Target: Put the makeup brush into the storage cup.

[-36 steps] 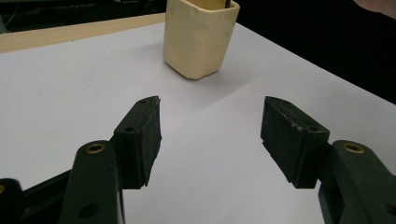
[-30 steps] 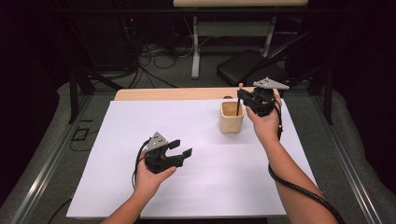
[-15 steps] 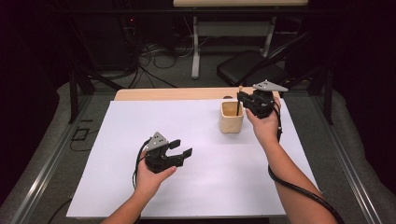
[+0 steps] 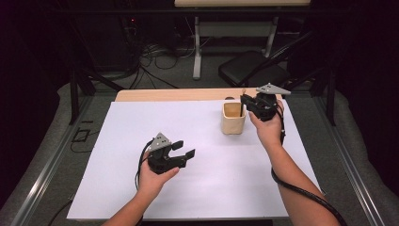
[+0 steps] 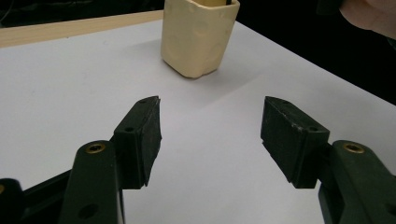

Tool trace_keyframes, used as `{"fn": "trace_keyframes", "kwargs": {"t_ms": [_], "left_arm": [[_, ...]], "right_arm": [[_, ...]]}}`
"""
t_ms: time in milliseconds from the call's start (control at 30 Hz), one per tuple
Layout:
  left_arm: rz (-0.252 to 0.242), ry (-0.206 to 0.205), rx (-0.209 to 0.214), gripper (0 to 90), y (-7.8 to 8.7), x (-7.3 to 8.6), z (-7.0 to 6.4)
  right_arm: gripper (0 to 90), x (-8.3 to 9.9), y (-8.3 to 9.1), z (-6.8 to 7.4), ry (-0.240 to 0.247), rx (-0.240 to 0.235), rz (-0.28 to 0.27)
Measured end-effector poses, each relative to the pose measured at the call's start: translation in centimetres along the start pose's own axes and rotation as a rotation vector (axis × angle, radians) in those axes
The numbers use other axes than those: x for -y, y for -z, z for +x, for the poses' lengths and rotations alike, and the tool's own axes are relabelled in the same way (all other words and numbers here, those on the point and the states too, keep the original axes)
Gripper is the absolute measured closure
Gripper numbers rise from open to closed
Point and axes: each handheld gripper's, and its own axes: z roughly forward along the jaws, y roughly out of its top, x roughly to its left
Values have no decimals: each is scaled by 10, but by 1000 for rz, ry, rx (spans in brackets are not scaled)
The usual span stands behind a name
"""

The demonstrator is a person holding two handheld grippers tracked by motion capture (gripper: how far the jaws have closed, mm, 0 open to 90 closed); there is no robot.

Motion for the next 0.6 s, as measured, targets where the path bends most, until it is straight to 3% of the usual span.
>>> {"fn": "trace_keyframes", "kwargs": {"t_ms": [600], "left_arm": [[0, 0, -4, 381, 3, 1, 1]], "right_arm": [[835, 14, -6, 3, 9, -6, 17]]}}
